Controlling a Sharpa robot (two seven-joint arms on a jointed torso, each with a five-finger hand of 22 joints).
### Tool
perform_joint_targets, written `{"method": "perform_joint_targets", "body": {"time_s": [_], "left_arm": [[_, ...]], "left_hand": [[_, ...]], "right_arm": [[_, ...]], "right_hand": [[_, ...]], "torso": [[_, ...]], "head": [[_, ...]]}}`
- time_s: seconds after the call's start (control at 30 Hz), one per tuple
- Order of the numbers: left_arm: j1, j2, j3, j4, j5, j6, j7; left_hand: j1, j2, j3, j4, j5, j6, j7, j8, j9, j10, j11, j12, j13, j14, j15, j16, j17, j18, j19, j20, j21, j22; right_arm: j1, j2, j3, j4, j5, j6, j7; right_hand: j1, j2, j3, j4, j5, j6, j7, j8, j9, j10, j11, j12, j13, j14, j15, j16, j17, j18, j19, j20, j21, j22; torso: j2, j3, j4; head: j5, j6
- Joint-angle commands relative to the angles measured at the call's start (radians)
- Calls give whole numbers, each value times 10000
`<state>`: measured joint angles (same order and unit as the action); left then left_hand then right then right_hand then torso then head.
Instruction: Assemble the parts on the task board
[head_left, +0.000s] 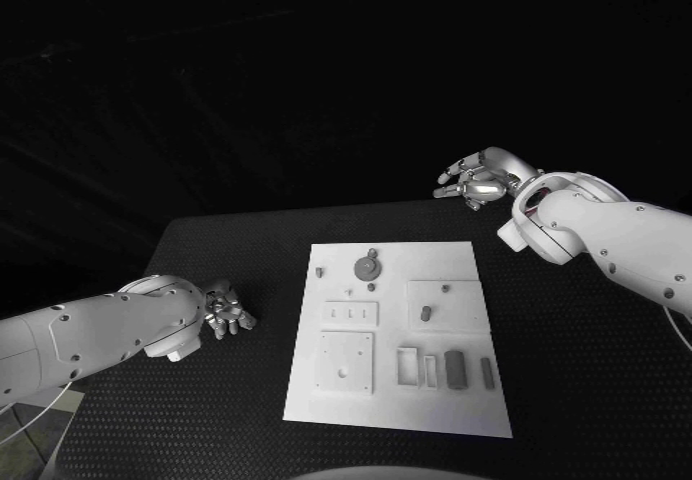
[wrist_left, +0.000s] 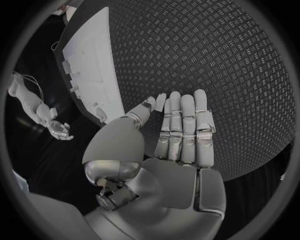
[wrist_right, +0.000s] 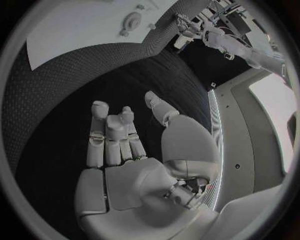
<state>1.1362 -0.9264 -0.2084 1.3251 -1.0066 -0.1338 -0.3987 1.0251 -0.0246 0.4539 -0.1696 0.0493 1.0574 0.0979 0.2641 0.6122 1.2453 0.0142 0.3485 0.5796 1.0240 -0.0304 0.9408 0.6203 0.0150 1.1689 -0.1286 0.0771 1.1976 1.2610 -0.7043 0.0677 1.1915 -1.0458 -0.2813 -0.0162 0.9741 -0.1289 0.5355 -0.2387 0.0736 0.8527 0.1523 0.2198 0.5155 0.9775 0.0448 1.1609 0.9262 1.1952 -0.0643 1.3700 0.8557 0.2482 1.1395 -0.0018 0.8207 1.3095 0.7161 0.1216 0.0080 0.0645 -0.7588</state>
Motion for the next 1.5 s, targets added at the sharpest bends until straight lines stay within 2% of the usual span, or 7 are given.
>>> {"method": "perform_joint_targets", "body": {"time_s": [0.03, 0.47, 0.57, 0.77, 1.13, 1.33, 1.5], "left_arm": [[12, 29, 1, 2, 102, 209, 135], [12, 102, -1, -30, 101, 446, 158], [11, 118, -1, -46, 111, 442, 185], [11, 147, 0, -76, 479, 301, 303], [40, 192, 10, -36, 1157, -11, 472], [196, 195, 16, 119, 1392, 28, 472], [541, 147, 16, 424, 1755, -49, 460]], "left_hand": [[41, 134, 25, -207, 20, 68, 0, 42, -15, 95, -15, -6, 4, 109, 0, -7, 23, 50, 75, 12, 15, 21], [300, 88, 237, -693, 41, 111, -22, 37, -56, 144, -15, -53, -7, 139, 3, -48, 61, 29, 106, 13, -13, 62], [279, 117, 331, -710, 276, 137, -29, 37, -74, 169, -16, -66, -12, 160, 8, -61, 74, 15, 121, 14, -20, 75], [185, 284, 415, -656, 407, 240, -67, 82, -74, 275, -50, -45, -2, 245, -13, -32, 111, 19, 189, -5, 1, 110], [-59, 395, 689, -517, 407, 491, -168, 188, -68, 566, -159, 27, 46, 485, -112, 94, 248, 8, 335, -87, 53, 237], [-99, 435, 771, -552, 481, 576, -207, 229, -58, 664, -201, 70, 87, 552, -157, 172, 339, 8, 406, -132, 92, 310], [-117, 460, 804, -579, 520, 607, -220, 245, -54, 700, -217, 91, 110, 579, -179, 210, 384, 3, 429, -150, 107, 347]], "right_arm": [[-8, 0, 4, 0, -6, 96, 43], [-15, -13, 4, 12, -5, 92, 48], [-16, -15, 4, 14, -4, 92, 50], [-16, -23, 4, 13, -3, 87, 48], [-18, -18, 4, -5, -3, 88, 54], [-19, -10, 4, -41, -3, 92, 58], [-20, 20, 4, -60, -2, 93, 55]], "right_hand": [[-90, -20, -18, 53, 23, -21, 64, -56, -11, -83, 4, 68, -10, -81, -2, 45, 3, 136, 3, -63, -53, 155], [-99, -20, -22, 59, 22, -19, 64, -55, -12, -83, 4, 71, -12, -81, -2, 45, 2, 136, 4, -62, -53, 155], [-101, -21, -22, 60, 22, -19, 64, -55, -13, -83, 4, 71, -12, -81, -2, 45, 2, 136, 4, -62, -53, 155], [-103, -23, -24, 62, 21, -19, 64, -55, -13, -83, 4, 72, -13, -80, -2, 46, 2, 136, 4, -62, -53, 155], [-103, -22, -23, 62, 22, -18, 64, -54, -14, -83, 4, 74, -14, -80, -2, 46, 2, 136, 4, -62, -53, 155], [-100, -21, -23, 61, 23, -17, 63, -53, -15, -83, 4, 75, -15, -80, -3, 46, 2, 136, 4, -63, -53, 155], [-99, -22, -23, 60, 23, -16, 63, -52, -15, -83, 3, 76, -16, -80, -3, 46, 2, 136, 4, -63, -54, 155]], "torso": [[-1, 3, -2], [-4, 7, -3], [-6, 8, -1], [-4, 7, -6], [-5, 7, -5], [-2, 9, -19], [-7, 15, -19]], "head": [[-8, -15], [-9, -45], [-10, -46], [-14, -43], [-36, -13], [-60, 18], [-77, 56]]}}
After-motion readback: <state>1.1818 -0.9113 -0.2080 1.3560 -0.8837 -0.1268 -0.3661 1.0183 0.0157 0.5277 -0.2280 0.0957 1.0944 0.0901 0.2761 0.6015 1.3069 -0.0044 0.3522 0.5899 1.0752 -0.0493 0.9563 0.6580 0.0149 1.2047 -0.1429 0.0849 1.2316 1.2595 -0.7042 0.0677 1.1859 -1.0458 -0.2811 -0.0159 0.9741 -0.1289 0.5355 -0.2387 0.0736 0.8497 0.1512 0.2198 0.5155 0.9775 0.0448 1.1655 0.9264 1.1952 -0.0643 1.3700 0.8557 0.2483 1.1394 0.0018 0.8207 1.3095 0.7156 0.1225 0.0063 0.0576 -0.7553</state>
